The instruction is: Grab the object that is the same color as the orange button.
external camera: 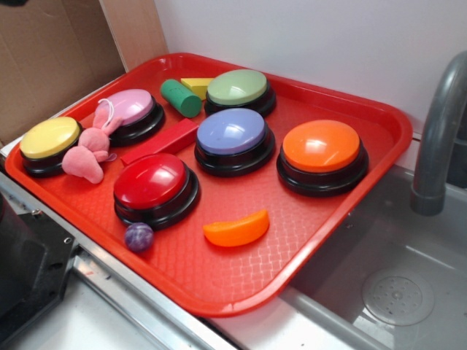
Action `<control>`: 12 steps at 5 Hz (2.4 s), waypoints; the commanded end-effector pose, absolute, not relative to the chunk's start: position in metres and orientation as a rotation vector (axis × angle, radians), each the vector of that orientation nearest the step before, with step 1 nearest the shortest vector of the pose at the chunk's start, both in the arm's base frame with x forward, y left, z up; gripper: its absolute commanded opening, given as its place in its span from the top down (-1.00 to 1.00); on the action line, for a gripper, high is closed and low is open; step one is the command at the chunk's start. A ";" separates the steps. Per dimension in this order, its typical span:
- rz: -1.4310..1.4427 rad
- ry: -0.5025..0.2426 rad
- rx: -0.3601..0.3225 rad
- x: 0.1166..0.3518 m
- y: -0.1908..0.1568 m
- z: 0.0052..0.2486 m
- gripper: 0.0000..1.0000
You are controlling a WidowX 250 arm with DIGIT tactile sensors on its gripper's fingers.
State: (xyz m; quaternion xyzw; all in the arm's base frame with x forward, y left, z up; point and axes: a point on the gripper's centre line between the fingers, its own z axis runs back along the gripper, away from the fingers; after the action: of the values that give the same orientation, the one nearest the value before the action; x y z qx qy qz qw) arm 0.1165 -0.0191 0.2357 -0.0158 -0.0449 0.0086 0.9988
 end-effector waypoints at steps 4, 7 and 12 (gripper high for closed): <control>-0.068 -0.170 0.035 0.175 -0.079 0.184 -1.00; -0.214 -0.159 0.020 0.196 -0.121 0.087 -1.00; -0.386 -0.189 -0.056 0.196 -0.159 0.027 -1.00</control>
State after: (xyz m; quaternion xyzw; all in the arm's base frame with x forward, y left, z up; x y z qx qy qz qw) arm 0.1950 -0.1532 0.0198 -0.0207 -0.0794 -0.1838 0.9795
